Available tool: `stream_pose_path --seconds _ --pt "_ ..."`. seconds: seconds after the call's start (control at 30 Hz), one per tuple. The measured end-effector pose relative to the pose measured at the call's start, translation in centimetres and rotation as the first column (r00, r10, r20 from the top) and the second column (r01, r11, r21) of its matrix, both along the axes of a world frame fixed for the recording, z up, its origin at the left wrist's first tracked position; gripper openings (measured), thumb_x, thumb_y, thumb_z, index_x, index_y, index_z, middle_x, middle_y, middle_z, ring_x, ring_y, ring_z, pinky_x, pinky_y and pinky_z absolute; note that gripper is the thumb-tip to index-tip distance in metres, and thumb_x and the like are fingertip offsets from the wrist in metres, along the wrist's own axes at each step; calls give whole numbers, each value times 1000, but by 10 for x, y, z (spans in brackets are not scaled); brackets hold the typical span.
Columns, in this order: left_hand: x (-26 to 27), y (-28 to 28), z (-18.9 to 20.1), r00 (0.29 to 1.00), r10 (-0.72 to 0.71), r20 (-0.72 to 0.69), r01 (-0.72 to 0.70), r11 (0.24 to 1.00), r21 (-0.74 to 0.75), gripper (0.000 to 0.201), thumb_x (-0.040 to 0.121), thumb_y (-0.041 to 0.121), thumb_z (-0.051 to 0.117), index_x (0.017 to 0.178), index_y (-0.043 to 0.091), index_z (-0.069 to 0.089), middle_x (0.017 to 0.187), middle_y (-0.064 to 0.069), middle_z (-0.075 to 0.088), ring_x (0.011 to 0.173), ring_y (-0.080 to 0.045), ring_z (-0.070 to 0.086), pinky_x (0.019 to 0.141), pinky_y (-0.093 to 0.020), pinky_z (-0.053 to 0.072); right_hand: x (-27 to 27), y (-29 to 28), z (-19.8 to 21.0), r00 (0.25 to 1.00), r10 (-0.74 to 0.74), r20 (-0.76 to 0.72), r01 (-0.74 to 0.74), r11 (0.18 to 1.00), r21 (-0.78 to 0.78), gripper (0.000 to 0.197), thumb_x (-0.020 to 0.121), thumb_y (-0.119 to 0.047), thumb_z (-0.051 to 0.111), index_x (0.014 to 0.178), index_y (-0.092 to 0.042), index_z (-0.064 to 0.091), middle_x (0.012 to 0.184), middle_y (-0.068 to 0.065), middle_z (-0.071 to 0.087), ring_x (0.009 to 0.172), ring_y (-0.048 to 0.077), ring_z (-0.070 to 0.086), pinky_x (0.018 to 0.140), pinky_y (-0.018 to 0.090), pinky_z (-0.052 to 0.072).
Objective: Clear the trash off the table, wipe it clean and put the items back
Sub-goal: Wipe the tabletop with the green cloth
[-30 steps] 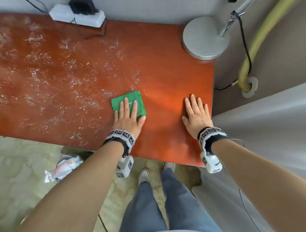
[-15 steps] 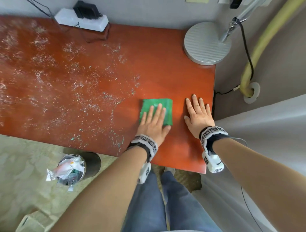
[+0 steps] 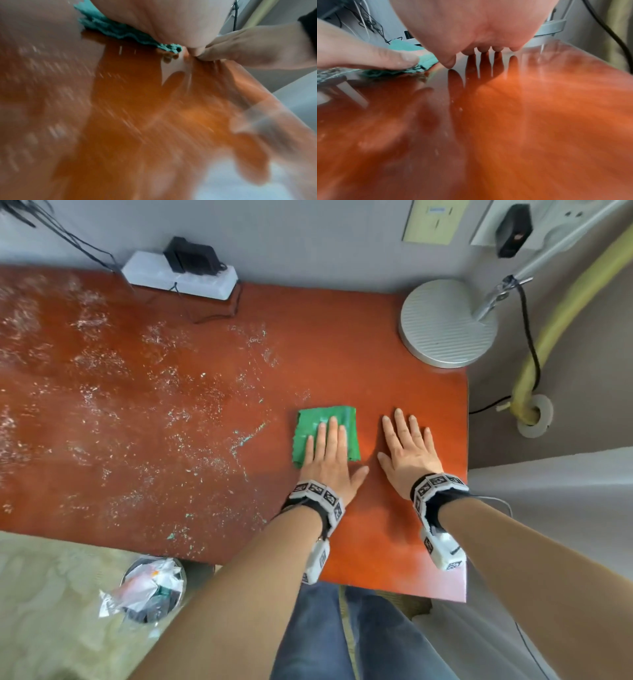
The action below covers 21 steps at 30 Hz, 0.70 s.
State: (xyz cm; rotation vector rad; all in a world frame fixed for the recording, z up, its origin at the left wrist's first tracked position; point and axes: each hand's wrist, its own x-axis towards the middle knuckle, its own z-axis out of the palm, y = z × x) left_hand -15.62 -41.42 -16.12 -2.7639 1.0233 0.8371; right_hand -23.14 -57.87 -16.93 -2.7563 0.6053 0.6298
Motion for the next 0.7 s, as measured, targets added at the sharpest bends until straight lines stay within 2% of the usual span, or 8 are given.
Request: stream_pose_path --seconds 0.1,0.2,0.27,0.37,0.43,0.5,0.57,0.7 --pt "51 12 2 1000 -14 -11 14 1000 0 82 98 64 11 156 12 -18 162 -7 -27 150 -24 -22 124 -47 -2 31 12 3 1000 3 -10 -3 1000 4 69 103 -44 27 157 -26 -12 163 -1 -21 151 25 -14 122 45 -5" --pt "121 42 6 986 162 -32 -160 985 65 82 98 65 6 153 11 -22 158 -10 -33 149 -29 -23 123 -50 -4 61 23 3 999 -30 -25 31 999 30 69 103 -45 27 157 -27 -12 163 -1 -22 151 25 -15 122 45 -5" --pt "160 68 9 964 264 -21 -259 957 127 84 98 65 7 154 10 -21 159 -11 -31 150 -30 -19 123 -50 -2 75 28 3 998 -54 -32 55 997 45 69 103 -45 27 156 -28 -14 162 -1 -24 151 26 -16 123 46 -4" --pt "180 87 8 945 327 17 -326 934 148 86 98 66 11 155 8 -18 161 -12 -28 151 -30 -17 124 -50 2 88 28 2 996 -77 -43 79 996 38 69 103 -43 27 156 -28 -16 162 -2 -25 151 25 -16 123 47 -3" --pt "163 76 7 960 281 12 -280 954 107 87 97 65 13 155 8 -19 160 -13 -28 150 -32 -19 123 -52 0 94 27 2 996 -73 -48 74 997 27 69 103 -42 26 155 -29 -16 162 -3 -26 151 25 -16 123 47 -3" --pt "133 52 6 993 115 -21 -114 993 41 85 97 64 11 153 10 -23 159 -11 -32 148 -32 -24 122 -53 -4 100 25 3 996 -78 -42 79 997 24 69 103 -41 27 156 -29 -15 162 -3 -25 151 25 -15 123 48 -2" --pt "107 27 4 998 -44 -51 44 999 -15 84 97 65 10 153 13 -24 158 -8 -34 147 -31 -27 122 -54 -6 106 23 3 995 -89 -36 90 996 15 69 103 -39 28 156 -29 -14 162 -3 -23 151 25 -14 123 48 -1" --pt "119 2 0 989 -142 -47 141 990 -20 77 100 60 11 155 15 -19 161 -3 -29 149 -26 -24 123 -52 -1 116 19 3 994 -97 -42 98 995 2 68 104 -37 30 156 -29 -13 163 -3 -22 151 26 -12 123 47 0"
